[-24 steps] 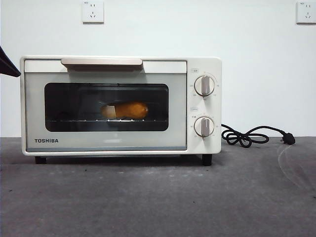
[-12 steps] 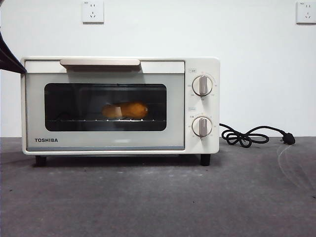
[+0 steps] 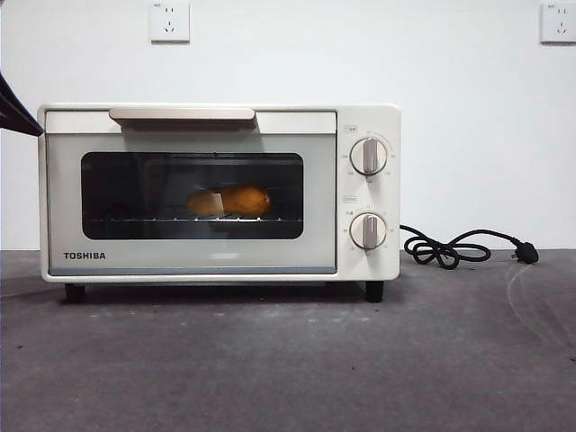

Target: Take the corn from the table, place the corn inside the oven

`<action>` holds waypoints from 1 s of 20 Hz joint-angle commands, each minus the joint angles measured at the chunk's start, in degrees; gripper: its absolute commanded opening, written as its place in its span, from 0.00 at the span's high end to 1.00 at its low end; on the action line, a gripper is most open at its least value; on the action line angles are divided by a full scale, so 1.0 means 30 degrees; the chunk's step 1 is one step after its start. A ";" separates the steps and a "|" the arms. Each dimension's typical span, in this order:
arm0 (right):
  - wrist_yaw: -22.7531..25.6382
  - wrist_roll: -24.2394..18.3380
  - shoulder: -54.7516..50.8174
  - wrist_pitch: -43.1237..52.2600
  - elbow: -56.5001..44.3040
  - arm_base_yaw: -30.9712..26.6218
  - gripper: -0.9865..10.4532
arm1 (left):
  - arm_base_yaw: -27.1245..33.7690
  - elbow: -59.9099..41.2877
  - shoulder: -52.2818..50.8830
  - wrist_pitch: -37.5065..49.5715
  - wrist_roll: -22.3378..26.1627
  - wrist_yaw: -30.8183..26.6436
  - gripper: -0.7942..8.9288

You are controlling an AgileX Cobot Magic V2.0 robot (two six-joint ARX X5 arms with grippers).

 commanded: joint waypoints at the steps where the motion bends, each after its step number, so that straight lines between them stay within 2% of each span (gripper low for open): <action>1: -0.0124 -0.0182 0.0095 0.0124 -0.0029 0.0007 0.92 | -0.0051 0.0000 -0.0510 -0.0809 0.1392 0.0058 0.93; 9: -0.0124 -0.0051 0.0095 0.0641 -0.0029 0.0007 0.92 | -0.0918 0.0000 -0.3716 -0.2645 0.2521 -0.0029 0.93; 11: -0.0117 -0.0036 0.0095 0.0889 -0.0029 0.0007 0.92 | -0.1523 0.0000 -0.4983 -0.3024 0.2565 -0.0627 0.93; 13: -0.0109 0.0000 0.0095 0.1319 -0.0029 0.0007 0.92 | -0.2302 0.0000 -0.6368 -0.3373 0.2557 -0.2135 0.93; 15: -0.0102 0.0627 0.0095 0.1836 -0.0029 0.0007 0.92 | -0.3257 0.0000 -0.7905 -0.3614 0.2324 -0.4342 0.93; 20: 0.0816 0.1100 0.0095 0.2419 -0.0029 0.0007 0.92 | -0.5960 -0.0007 -1.1387 -0.3810 0.0568 -0.8247 0.93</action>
